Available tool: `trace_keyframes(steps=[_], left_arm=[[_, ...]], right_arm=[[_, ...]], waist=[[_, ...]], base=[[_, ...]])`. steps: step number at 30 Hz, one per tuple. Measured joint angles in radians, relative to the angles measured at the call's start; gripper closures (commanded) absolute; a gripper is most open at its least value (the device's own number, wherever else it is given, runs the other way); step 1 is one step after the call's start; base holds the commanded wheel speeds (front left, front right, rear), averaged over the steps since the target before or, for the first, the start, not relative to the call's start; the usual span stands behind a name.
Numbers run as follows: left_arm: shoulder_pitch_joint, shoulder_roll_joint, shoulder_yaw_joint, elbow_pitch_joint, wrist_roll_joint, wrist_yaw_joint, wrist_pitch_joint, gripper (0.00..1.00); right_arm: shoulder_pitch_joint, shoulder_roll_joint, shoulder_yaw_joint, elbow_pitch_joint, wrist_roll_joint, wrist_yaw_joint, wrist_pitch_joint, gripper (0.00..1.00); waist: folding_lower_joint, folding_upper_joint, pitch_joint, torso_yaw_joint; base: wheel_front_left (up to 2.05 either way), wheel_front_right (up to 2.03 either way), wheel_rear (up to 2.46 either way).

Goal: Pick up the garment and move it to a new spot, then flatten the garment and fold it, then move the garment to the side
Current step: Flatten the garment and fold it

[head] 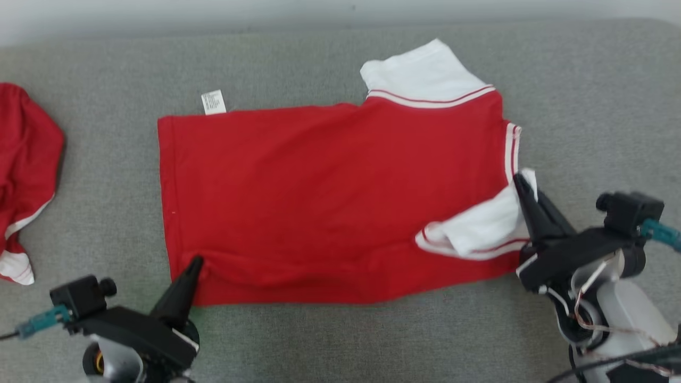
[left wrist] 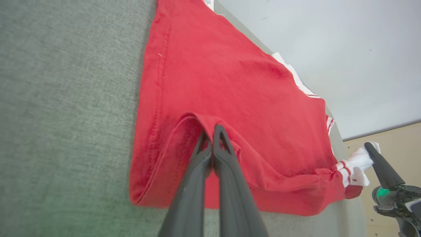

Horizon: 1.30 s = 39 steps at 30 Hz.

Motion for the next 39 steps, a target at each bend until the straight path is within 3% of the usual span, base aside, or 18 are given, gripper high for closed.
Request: trace_keyframes(steps=[15, 16, 17, 18, 22, 27, 35, 39], left_arm=[[-0.1, -0.005, 0.003, 0.073, 0.032, 0.002, -0.054, 1.0], [-0.1, -0.008, 0.003, 0.073, 0.037, 0.004, -0.062, 0.63], [-0.099, -0.01, 0.001, 0.072, 0.047, 0.01, -0.072, 0.0], [-0.096, -0.011, 0.0, 0.07, 0.057, 0.013, -0.084, 0.0], [-0.06, -0.024, 0.009, 0.031, 0.114, 0.049, -0.174, 0.0], [0.012, -0.029, 0.009, -0.024, 0.254, 0.134, -0.308, 0.0], [0.081, -0.031, -0.028, -0.076, 0.457, 0.221, -0.475, 0.0], [0.111, -0.03, -0.052, -0.06, 0.508, 0.231, -0.494, 0.0]], right_arm=[[-0.236, -0.031, 0.151, 0.234, 0.102, 0.0, -0.109, 1.0], [-0.241, -0.03, 0.157, 0.239, 0.115, 0.0, -0.122, 0.91], [-0.244, -0.028, 0.16, 0.245, 0.131, 0.0, -0.136, 0.53], [-0.244, -0.026, 0.163, 0.251, 0.146, 0.0, -0.148, 0.0], [-0.233, -0.024, 0.153, 0.255, 0.177, 0.0, -0.201, 0.0], [-0.164, -0.032, 0.09, 0.212, 0.153, 0.0, -0.233, 0.0], [0.03, -0.011, -0.095, 0.008, -0.088, 0.0, -0.238, 0.0], [0.146, 0.016, -0.135, -0.072, -0.197, 0.0, -0.238, 0.0]], waist=[[0.0, 0.0001, 0.102, 0.023], [-0.0001, 0.0, 0.104, 0.025], [0.0, 0.0001, 0.104, 0.026], [0.0, 0.0001, 0.103, 0.027], [-0.0002, 0.0001, 0.094, 0.027], [-0.0002, 0.0001, 0.075, 0.031], [-0.0004, 0.0, 0.03, 0.038], [-0.0003, 0.0, -0.001, 0.039]], base=[[0.0, 0.0, 0.0], [0.0, 0.0, 0.0], [0.0, 0.0, 0.0], [0.0, 0.0, 0.0], [0.0, 0.0, 0.0], [0.0, 0.0, 0.0], [0.0, 0.0, 0.0], [0.0, 0.0, 0.0]])
